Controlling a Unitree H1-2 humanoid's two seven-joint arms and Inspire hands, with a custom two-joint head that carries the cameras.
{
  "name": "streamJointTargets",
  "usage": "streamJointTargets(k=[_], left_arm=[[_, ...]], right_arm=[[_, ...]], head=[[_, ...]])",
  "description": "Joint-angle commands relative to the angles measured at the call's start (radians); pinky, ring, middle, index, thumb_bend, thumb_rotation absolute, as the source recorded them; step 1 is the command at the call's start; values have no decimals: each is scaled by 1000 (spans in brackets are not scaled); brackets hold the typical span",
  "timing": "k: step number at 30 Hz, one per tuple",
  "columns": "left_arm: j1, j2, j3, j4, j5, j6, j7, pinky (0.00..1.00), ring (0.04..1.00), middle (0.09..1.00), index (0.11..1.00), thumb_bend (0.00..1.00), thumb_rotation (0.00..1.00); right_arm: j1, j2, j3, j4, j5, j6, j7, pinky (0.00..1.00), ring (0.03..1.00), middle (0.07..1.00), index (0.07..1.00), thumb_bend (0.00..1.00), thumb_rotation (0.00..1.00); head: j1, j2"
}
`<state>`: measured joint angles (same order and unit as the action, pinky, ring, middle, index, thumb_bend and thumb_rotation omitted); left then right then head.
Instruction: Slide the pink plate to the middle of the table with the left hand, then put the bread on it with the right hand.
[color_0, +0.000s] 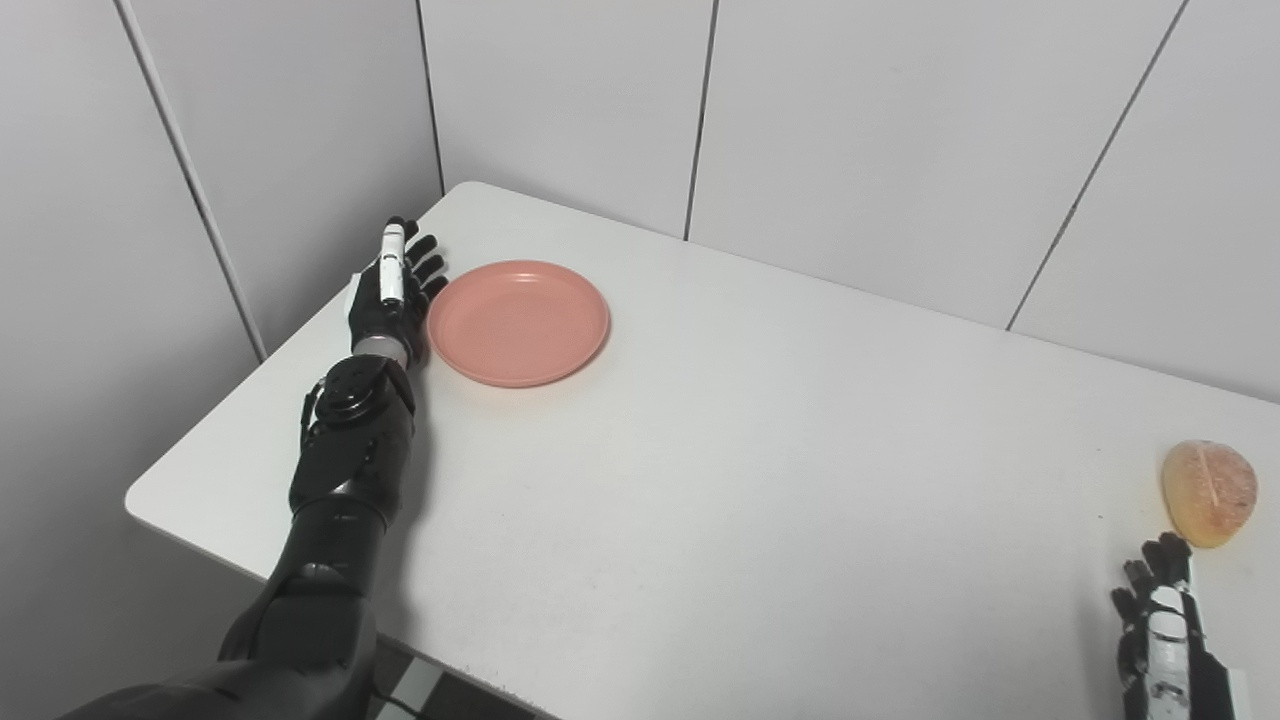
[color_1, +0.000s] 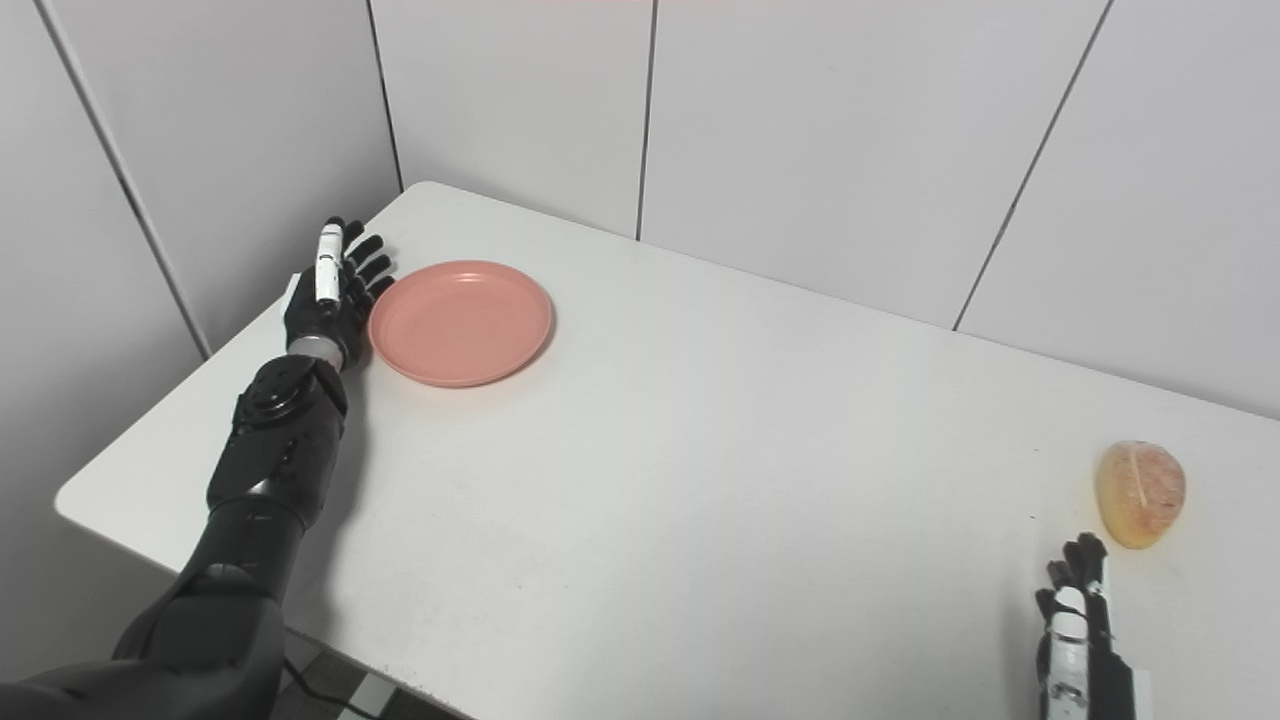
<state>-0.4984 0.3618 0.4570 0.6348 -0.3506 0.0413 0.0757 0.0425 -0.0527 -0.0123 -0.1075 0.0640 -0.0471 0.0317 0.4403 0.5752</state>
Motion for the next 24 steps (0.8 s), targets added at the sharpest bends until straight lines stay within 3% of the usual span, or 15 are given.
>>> streamJointTargets(k=[1, 8, 13, 18, 24], left_arm=[[-21, 16, -6, -11, -4, -17, -17, 875, 891, 895, 888, 329, 1000], [-28, 4, -18, -14, -2, 10, -20, 880, 895, 900, 890, 341, 1000], [-14, -17, -29, -25, -38, 17, -75, 922, 921, 918, 907, 348, 1000], [-7, -39, -47, -57, -39, 47, -76, 870, 873, 887, 891, 350, 1000], [-10, -49, -81, -70, -17, 64, -74, 861, 884, 887, 880, 347, 1000]], right_arm=[[-20, 3, -6, -26, 6, -2, 1, 1000, 1000, 1000, 994, 140, 1000], [-20, 8, -2, -39, 12, 15, 2, 1000, 1000, 1000, 991, 143, 1000], [-19, 10, 0, -35, 0, 8, -1, 1000, 999, 1000, 992, 153, 1000], [-23, 9, 4, -16, -12, -5, -2, 1000, 999, 1000, 993, 163, 1000], [-25, 14, 8, -1, -20, -25, -2, 1000, 995, 994, 986, 191, 1000]], head=[[-3, 2], [-16, 10], [-36, 19], [-49, 26], [-65, 33]])
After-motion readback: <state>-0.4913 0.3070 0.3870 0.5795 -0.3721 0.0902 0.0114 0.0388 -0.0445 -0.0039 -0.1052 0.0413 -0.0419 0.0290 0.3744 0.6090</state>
